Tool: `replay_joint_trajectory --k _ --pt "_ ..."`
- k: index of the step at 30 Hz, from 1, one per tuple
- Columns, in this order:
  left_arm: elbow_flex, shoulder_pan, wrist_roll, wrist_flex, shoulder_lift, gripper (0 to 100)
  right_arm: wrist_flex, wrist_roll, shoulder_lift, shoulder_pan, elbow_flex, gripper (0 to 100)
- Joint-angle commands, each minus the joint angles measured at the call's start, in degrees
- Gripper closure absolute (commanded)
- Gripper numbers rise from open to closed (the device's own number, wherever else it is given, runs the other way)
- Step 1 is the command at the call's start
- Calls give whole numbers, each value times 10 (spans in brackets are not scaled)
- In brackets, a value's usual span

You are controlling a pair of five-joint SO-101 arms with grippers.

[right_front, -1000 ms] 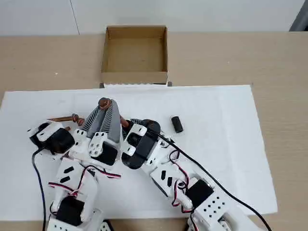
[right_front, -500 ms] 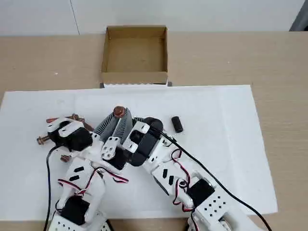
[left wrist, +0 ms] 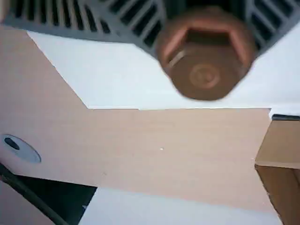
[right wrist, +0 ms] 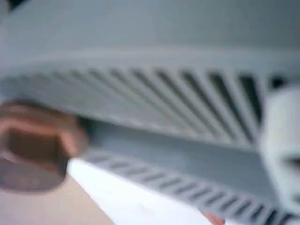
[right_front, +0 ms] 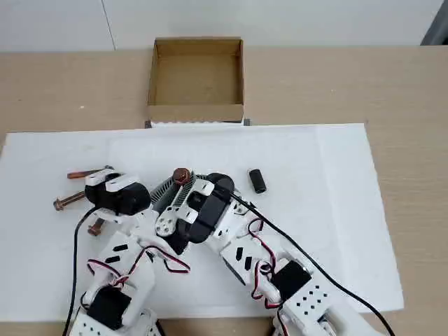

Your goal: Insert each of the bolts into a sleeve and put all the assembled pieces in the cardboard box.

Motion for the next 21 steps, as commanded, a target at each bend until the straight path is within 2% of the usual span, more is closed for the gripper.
replay_joint_trajectory --k 1,4,15,21 --pt "-1 10 -16 13 -1 875 -16 3 -13 -3 -41 997" --pt "-13 -11 -34 13 -1 815 -16 2 -13 -3 -40 997" --pt "-80 -74 -87 14 1 814 -11 2 -12 -3 -40 997" --pt "-99 -82 -105 15 2 814 -11 2 -8 -2 -40 997"
